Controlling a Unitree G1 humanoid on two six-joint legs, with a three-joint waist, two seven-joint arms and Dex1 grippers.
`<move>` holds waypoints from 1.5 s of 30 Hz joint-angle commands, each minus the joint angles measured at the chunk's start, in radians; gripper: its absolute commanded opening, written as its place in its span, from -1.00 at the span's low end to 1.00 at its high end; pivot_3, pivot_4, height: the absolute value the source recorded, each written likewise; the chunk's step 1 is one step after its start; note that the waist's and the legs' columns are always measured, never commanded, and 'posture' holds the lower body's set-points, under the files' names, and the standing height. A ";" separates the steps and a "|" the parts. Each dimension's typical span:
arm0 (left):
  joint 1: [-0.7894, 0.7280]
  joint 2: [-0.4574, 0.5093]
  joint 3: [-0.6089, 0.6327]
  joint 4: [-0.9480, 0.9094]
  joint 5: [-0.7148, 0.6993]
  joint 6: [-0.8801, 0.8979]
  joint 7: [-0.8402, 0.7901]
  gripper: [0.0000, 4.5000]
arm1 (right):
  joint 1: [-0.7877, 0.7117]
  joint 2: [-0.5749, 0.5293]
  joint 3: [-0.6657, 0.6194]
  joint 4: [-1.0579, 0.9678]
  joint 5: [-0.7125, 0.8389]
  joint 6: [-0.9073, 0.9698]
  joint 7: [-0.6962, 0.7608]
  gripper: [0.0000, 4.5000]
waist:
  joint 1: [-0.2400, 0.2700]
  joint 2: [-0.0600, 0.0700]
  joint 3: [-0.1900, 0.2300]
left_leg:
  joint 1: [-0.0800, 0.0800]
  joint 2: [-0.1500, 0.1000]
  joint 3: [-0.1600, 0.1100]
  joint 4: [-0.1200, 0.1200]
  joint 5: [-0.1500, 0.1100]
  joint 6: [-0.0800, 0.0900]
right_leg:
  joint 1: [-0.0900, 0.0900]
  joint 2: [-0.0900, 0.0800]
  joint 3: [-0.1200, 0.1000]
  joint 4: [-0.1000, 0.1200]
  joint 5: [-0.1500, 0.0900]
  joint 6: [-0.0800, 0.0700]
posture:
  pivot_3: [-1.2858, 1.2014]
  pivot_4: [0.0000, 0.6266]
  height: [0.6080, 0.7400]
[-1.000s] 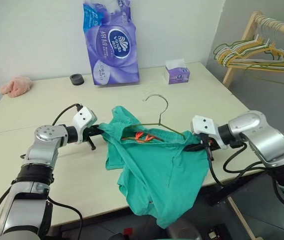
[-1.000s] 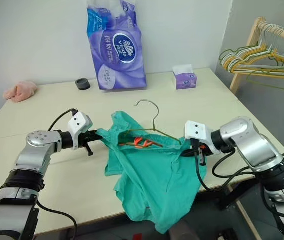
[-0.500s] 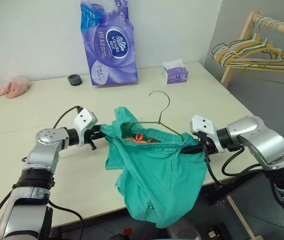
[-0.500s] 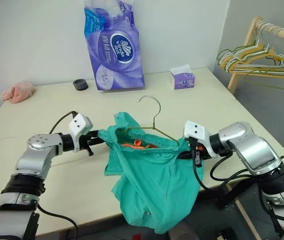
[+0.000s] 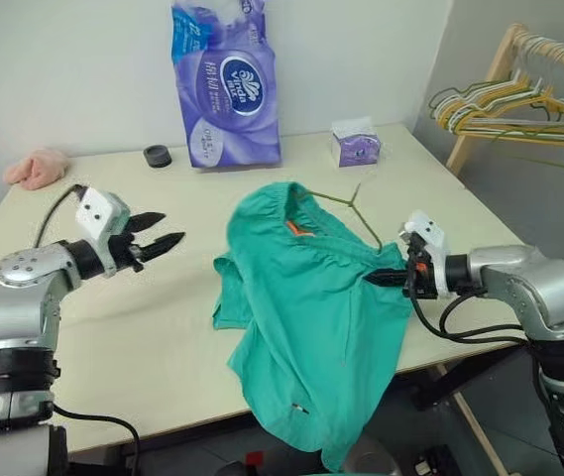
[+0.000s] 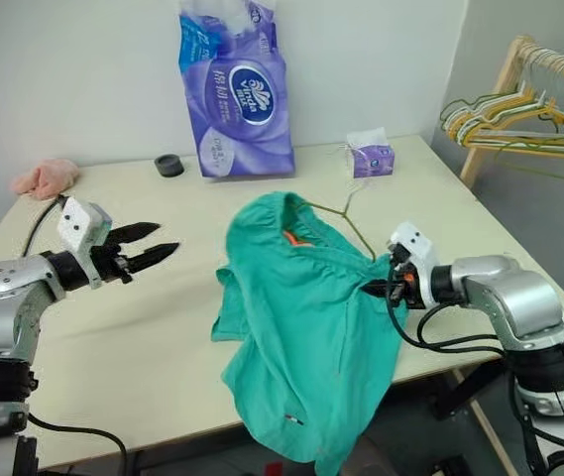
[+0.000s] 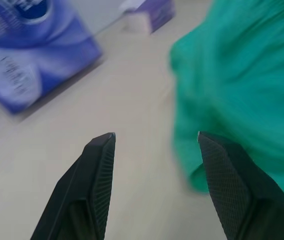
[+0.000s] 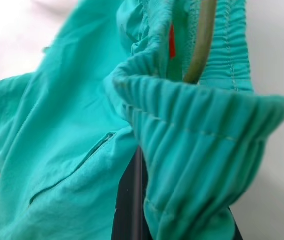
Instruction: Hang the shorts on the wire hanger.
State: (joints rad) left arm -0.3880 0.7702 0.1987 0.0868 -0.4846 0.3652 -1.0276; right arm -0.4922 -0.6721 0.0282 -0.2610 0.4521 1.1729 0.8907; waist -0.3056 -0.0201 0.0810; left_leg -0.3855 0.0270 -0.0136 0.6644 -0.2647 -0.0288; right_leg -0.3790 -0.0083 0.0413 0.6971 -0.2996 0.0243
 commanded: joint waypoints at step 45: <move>-0.589 -0.588 -0.421 0.088 0.229 -0.190 0.051 0.99 | -0.303 -0.357 -0.487 0.500 -0.126 0.116 -0.569 -1.00 | -0.248 0.003 0.052 | 0.013 -0.002 0.033 -0.019 -0.005 0.008 | 0.006 0.006 0.032 -0.017 -0.007 0.015 | -0.40 -0.59 1.00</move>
State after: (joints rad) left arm -0.9456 0.1888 -0.2458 0.1903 -0.2501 0.2046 -0.9811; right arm -0.7470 -0.9869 -0.4697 0.2047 0.3466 1.3408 0.3229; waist -0.5534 -0.0166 0.1327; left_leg -0.3718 0.0248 0.0204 0.6451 -0.2695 -0.0212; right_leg -0.3730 -0.0028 0.0733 0.6798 -0.3069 0.0396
